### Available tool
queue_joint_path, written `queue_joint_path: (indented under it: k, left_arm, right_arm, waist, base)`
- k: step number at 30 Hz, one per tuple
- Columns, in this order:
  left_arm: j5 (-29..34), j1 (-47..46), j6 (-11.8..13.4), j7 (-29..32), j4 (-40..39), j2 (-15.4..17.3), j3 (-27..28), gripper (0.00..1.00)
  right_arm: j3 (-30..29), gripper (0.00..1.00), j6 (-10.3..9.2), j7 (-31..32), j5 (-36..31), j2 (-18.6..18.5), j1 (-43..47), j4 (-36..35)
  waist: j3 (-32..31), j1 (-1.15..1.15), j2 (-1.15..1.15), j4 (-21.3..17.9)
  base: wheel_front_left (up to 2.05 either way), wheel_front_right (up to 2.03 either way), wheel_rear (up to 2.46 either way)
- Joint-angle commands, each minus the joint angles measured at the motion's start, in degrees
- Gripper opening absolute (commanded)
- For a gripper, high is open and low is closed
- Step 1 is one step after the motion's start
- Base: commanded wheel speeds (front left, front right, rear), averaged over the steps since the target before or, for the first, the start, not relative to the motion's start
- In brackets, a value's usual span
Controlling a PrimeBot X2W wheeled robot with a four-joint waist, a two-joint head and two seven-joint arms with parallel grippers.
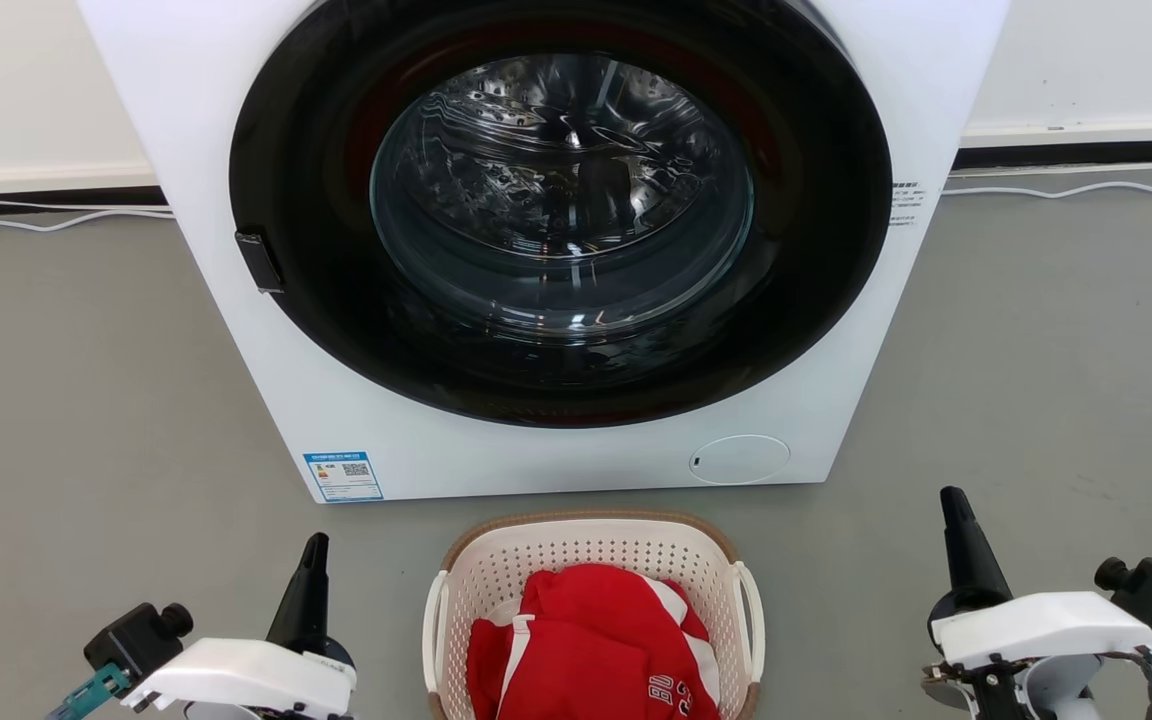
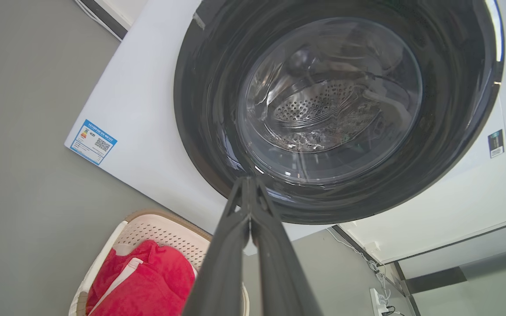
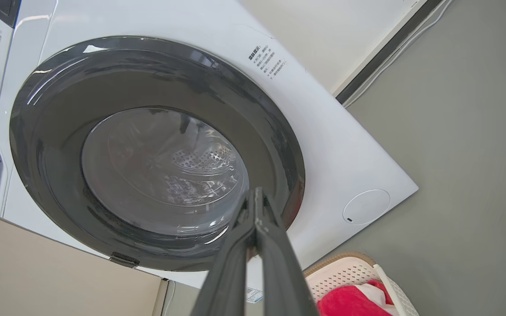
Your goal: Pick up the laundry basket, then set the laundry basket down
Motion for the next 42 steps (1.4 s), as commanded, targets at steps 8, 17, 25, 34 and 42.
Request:
queue_joint_path:
  k: [8,17,25,34,42]
  left_arm:
    - [-5.9,-2.5,-0.2,1.4,-2.1,0.5,1.8,0.00]
    - [-11.3,-2.6,-0.2,2.9,-2.5,0.6,2.5,0.00]
    - [-16.1,-2.7,-0.2,4.2,-2.9,0.7,3.1,0.00]
    - [-21.0,-2.7,-0.3,5.6,-3.2,0.7,3.7,0.00]
    - [-25.8,-2.8,-0.3,6.9,-3.6,0.8,4.4,0.00]
  right_arm:
    - [-0.5,0.00,0.22,1.8,5.7,-0.1,-1.1,-2.2]
    - [-1.1,0.00,0.25,3.3,11.1,-0.1,-0.9,-2.7]
    - [-1.6,0.00,0.28,4.7,15.9,-0.1,-0.9,-3.2]
    - [-2.2,0.00,0.31,6.0,20.7,-0.1,-0.8,-3.7]
    - [-2.7,0.00,0.33,7.4,25.6,-0.1,-0.7,-4.2]
  waist:
    - [-0.1,0.00,0.00,0.2]
    - [-0.1,0.00,0.00,0.4]
    - [-0.2,0.00,0.00,0.5]
    - [-0.2,0.00,0.00,0.7]
    - [-0.3,0.00,0.00,0.9]
  base:
    - [0.00,0.00,0.00]
    - [0.00,0.00,0.00]
    - [0.00,0.00,0.00]
    - [0.00,0.00,0.00]
    - [0.00,0.00,0.00]
